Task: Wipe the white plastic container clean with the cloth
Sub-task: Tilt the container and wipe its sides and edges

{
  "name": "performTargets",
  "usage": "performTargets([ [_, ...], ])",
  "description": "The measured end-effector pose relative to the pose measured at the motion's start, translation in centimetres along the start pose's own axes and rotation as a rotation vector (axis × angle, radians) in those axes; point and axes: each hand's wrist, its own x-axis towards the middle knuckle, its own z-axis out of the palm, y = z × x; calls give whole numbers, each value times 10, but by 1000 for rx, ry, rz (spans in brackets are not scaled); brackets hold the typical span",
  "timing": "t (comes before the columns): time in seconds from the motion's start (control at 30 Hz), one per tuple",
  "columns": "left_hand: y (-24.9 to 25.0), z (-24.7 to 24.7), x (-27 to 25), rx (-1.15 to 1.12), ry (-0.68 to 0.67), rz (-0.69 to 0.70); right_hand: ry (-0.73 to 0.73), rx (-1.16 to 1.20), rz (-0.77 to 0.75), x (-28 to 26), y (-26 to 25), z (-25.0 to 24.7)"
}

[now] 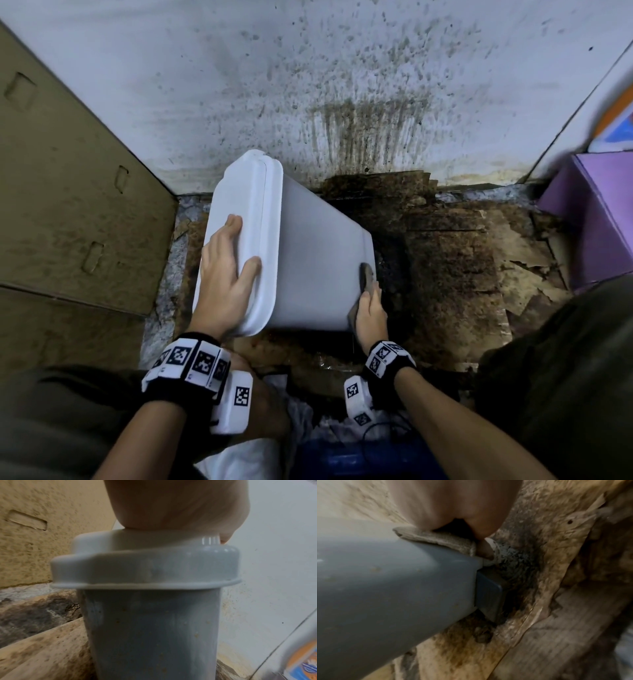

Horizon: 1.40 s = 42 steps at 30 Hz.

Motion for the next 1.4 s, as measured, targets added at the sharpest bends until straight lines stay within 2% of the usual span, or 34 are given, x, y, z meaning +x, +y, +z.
performTargets([
  [0.1, 0, 0, -1, 5, -3, -1, 36, 44, -66, -9, -9, 10],
  [0.23, 4, 3, -1, 28, 11, 21, 48, 141, -138, -35, -47, 32],
  [0.43, 1, 3, -1, 35, 7, 14, 23, 169, -531, -87, -107, 65],
  [0.53, 0, 2, -2, 33, 6, 7, -13, 65, -622, -90, -107, 64],
  [0.67, -4, 0, -3, 17, 3, 6, -103, -68, -760, -67, -80, 43],
  [0.73, -5, -1, -4, 8, 8, 1, -116, -86, -736, -56, -65, 34],
  [0.83, -2, -1, -3, 12, 11, 0, -77, -59, -598, -43, -42, 23],
  [1.0, 7, 2, -4, 15, 22, 17, 22, 1, -180, -30, -17, 10],
  [1.07, 10, 4, -4, 21, 27, 23, 60, 27, -81, -26, -15, 7],
  [1.2, 13, 7, -2, 45, 37, 42, 125, 83, 1, -23, -25, 10],
  [1.3, 15, 8, -2, 57, 31, 41, 117, 94, 22, -32, -44, 17],
  [1.4, 16, 7, -1, 70, 36, 53, 80, 91, -140, -49, -66, 30],
])
